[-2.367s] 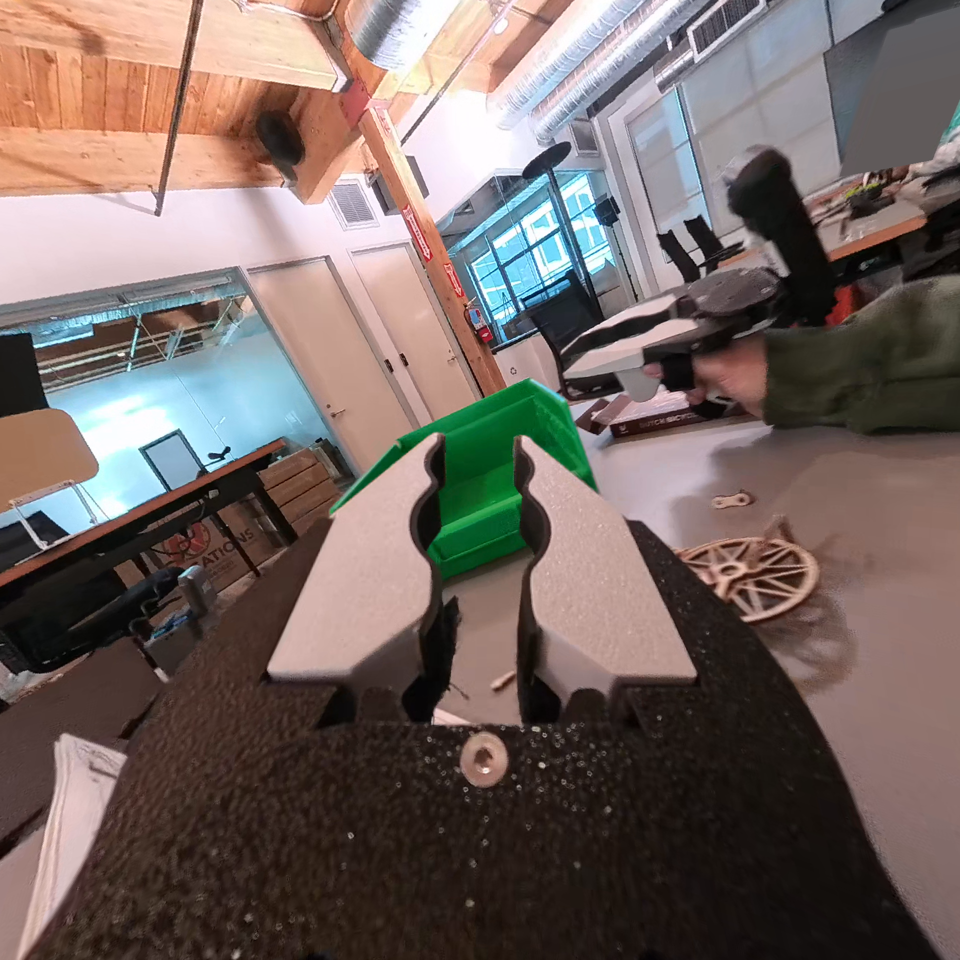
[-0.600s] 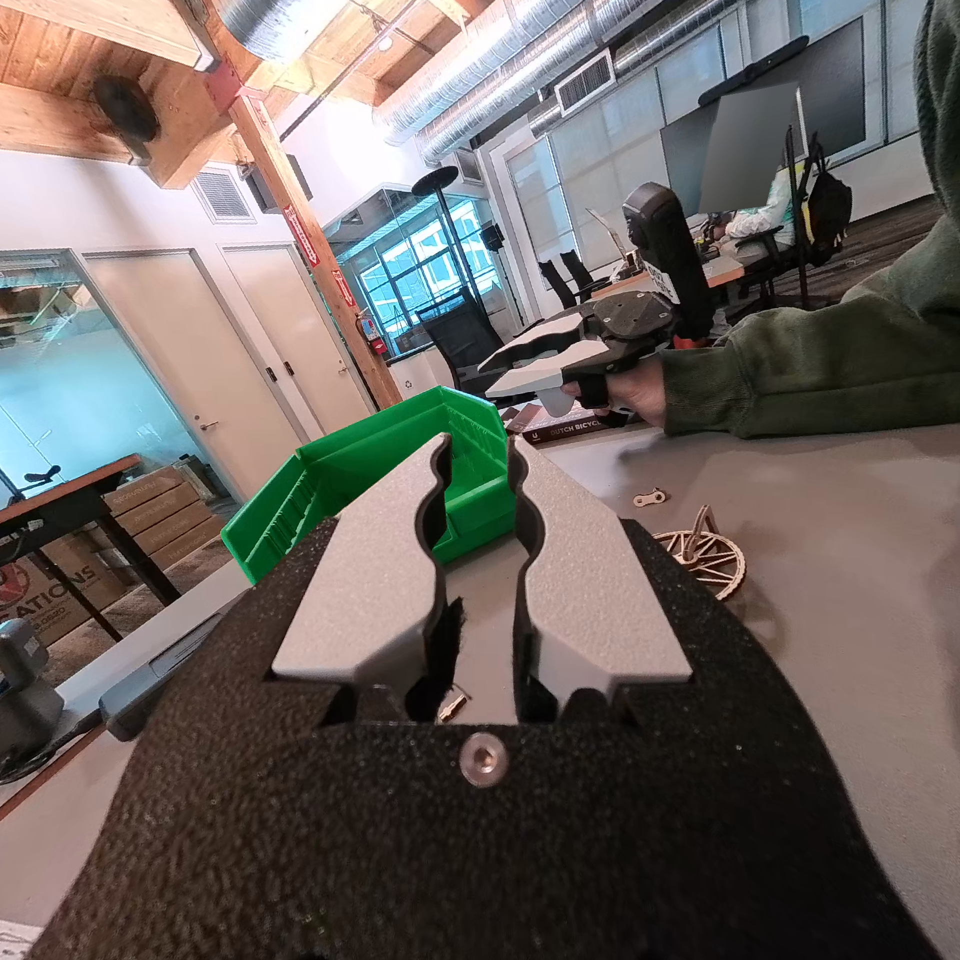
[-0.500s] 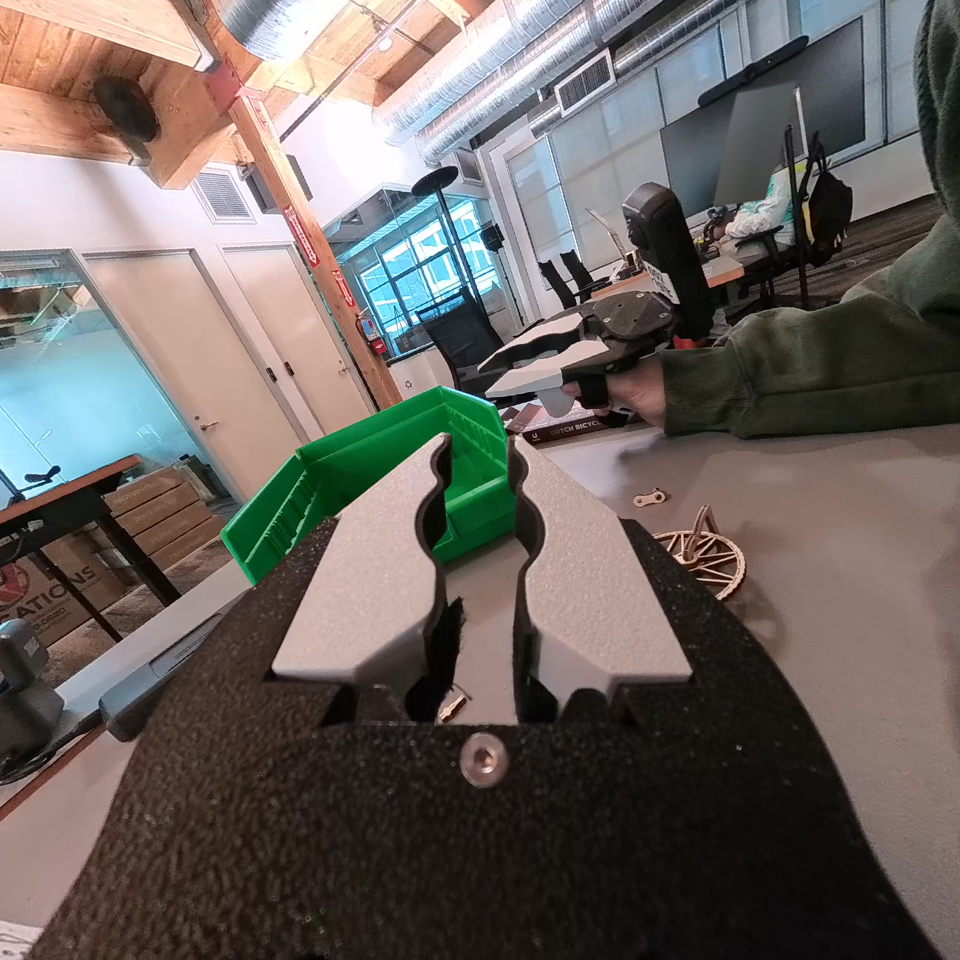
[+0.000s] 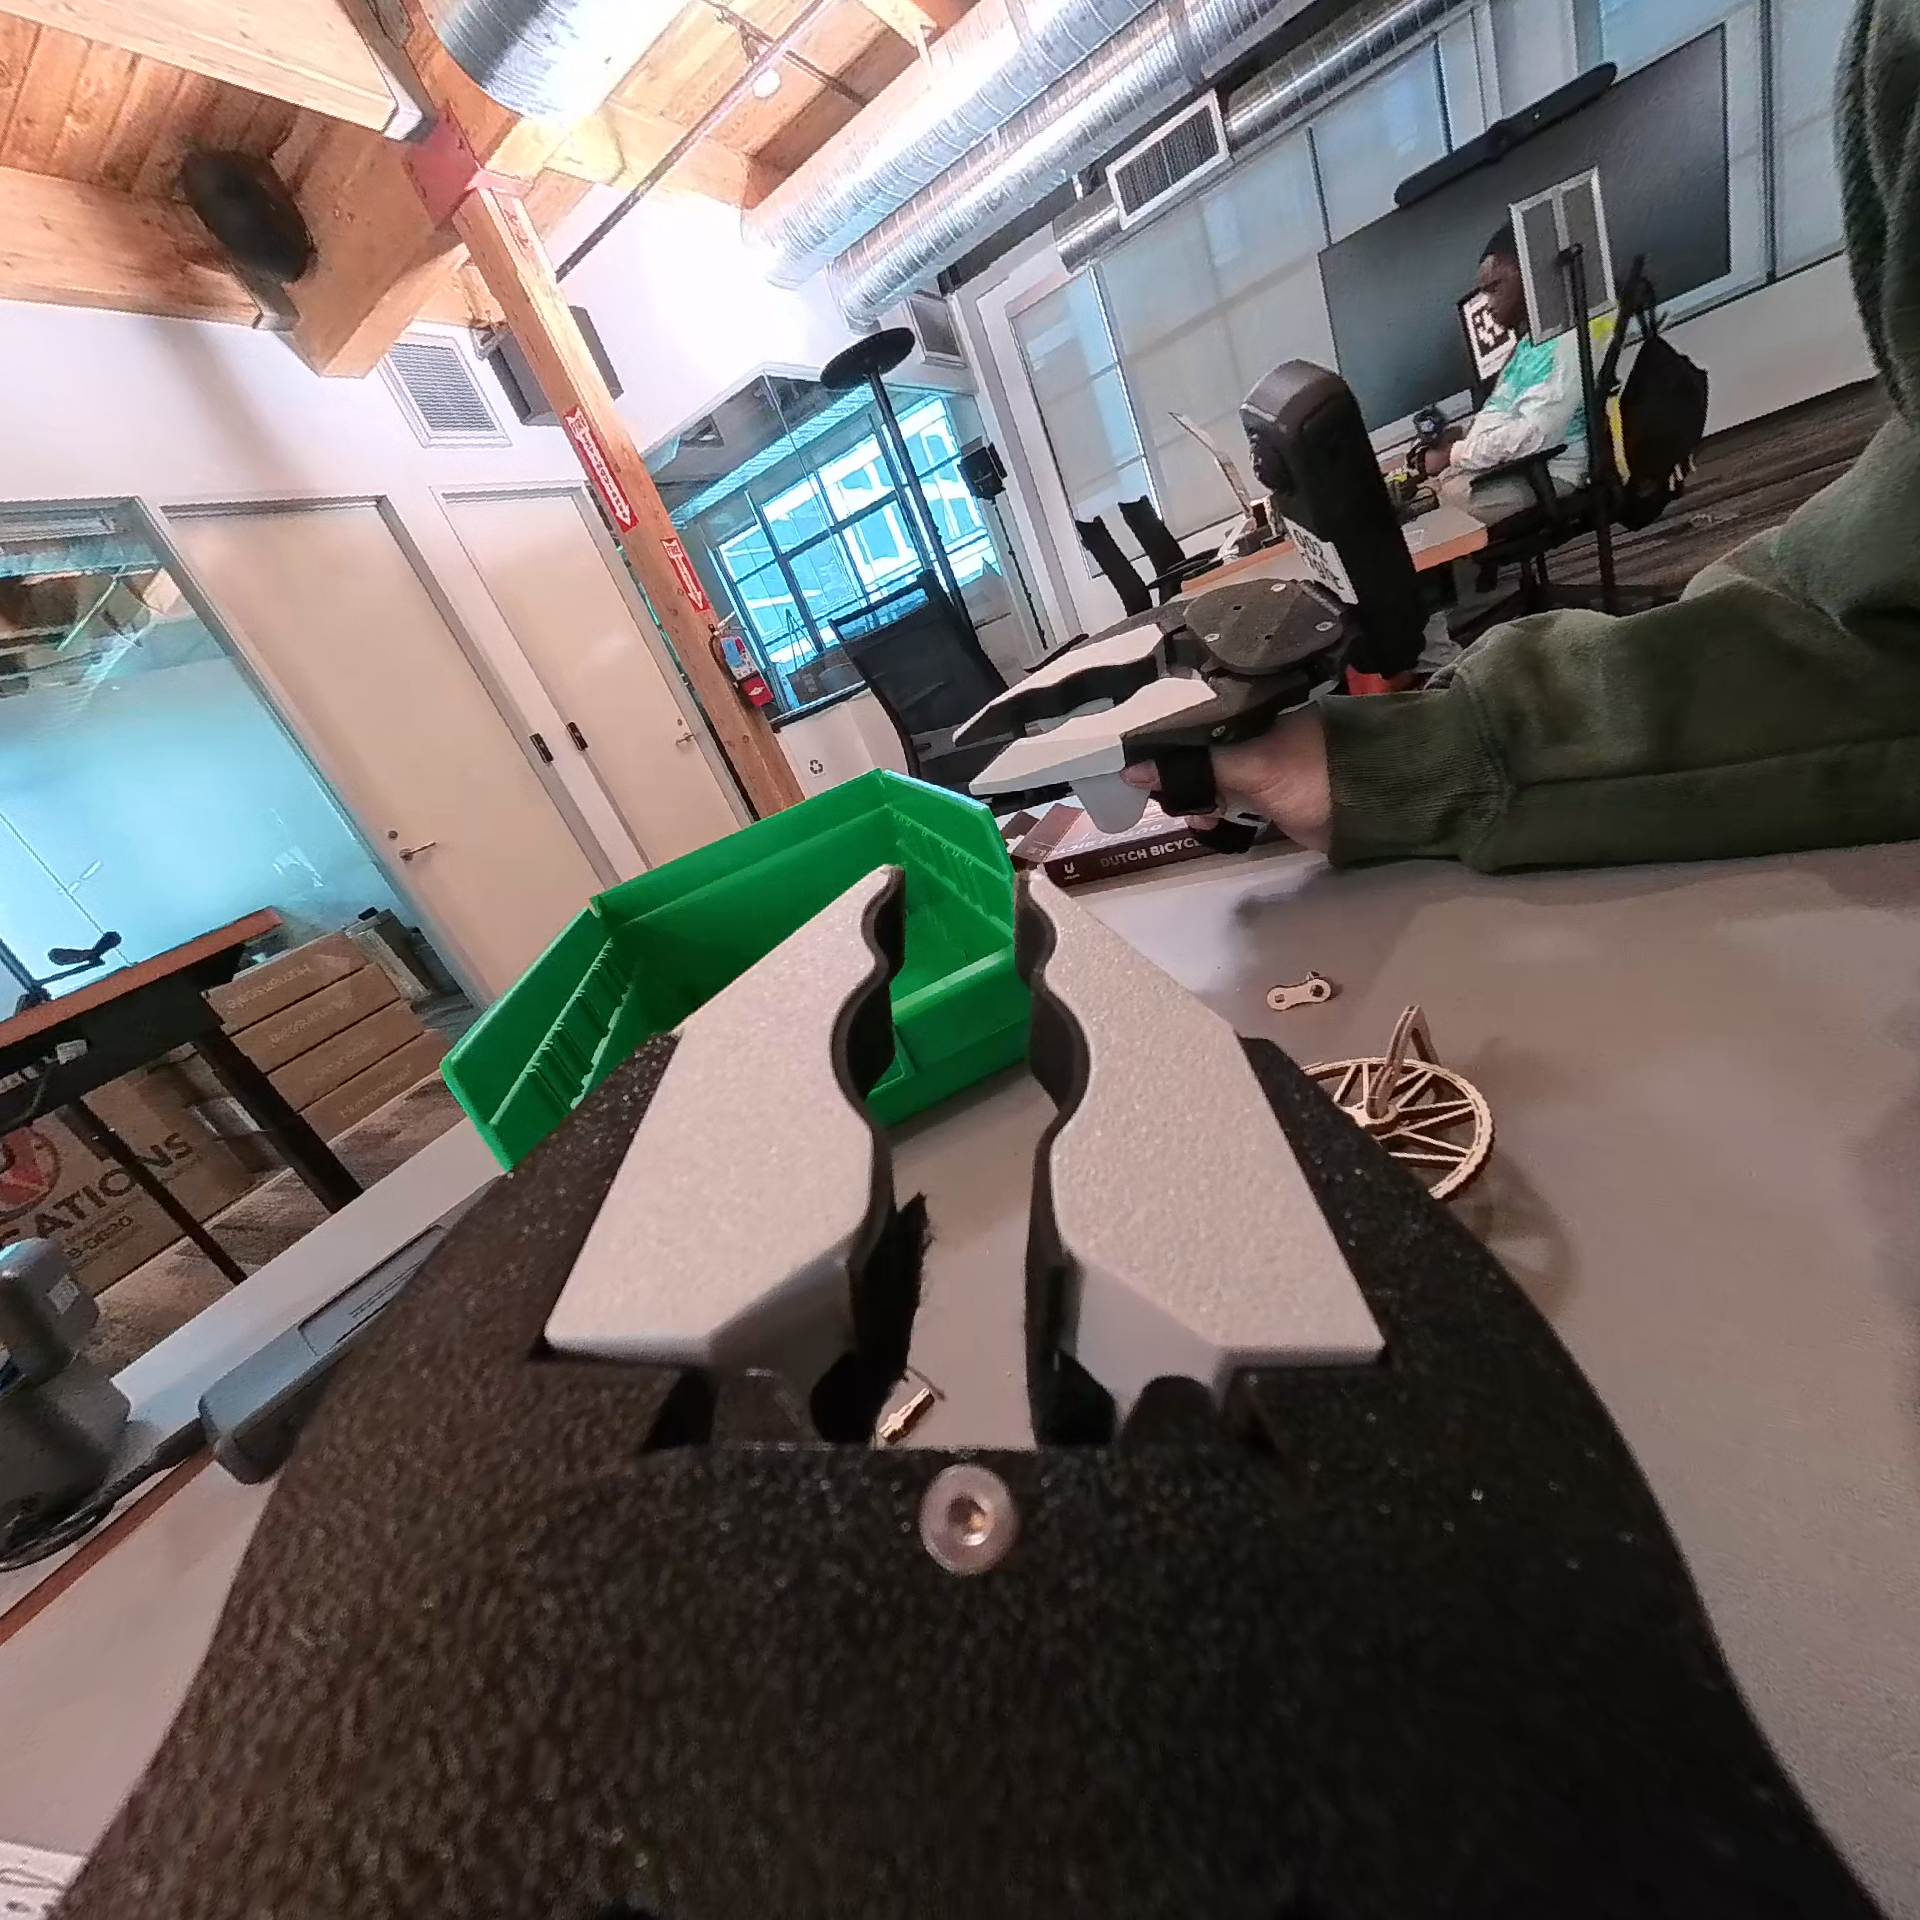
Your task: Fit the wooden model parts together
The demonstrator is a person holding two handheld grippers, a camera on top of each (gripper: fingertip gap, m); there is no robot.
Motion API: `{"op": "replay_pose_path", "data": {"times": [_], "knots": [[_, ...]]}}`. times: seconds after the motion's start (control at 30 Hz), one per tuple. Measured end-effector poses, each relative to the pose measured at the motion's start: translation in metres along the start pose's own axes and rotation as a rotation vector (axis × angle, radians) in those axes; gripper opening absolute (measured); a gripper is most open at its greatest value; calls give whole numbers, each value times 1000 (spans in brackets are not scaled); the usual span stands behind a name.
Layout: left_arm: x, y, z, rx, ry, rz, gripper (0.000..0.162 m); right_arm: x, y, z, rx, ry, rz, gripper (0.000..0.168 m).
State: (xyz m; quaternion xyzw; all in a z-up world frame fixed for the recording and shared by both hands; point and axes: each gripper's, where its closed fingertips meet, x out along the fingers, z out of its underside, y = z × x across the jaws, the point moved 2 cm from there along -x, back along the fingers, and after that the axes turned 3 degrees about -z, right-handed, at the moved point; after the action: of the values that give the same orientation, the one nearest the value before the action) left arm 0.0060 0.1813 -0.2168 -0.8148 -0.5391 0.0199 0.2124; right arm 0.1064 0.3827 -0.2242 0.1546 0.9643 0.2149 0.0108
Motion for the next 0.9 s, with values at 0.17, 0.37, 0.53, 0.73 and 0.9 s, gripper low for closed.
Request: {"op": "replay_pose_path", "data": {"times": [0.17, 0.37, 0.53, 0.73, 0.9], "knots": [[0, 0, 0, 4, 0, 1, 18, 1, 0, 0, -2, 0, -2, 34], [-2, -5, -3, 18, 16, -38, 19, 3, 0, 2, -9, -5, 2, 33], [-9, -24, -10, 7, 60, -152, 20, 4, 2, 2, -14, -7, 9, 33], [-8, -36, -4, -44, 38, -201, 21, 5, 5, 3, -31, -11, 25, 33], [-5, -27, -6, 32, 31, -180, 24, 4, 8, 4, -51, -25, 53, 33]]}}
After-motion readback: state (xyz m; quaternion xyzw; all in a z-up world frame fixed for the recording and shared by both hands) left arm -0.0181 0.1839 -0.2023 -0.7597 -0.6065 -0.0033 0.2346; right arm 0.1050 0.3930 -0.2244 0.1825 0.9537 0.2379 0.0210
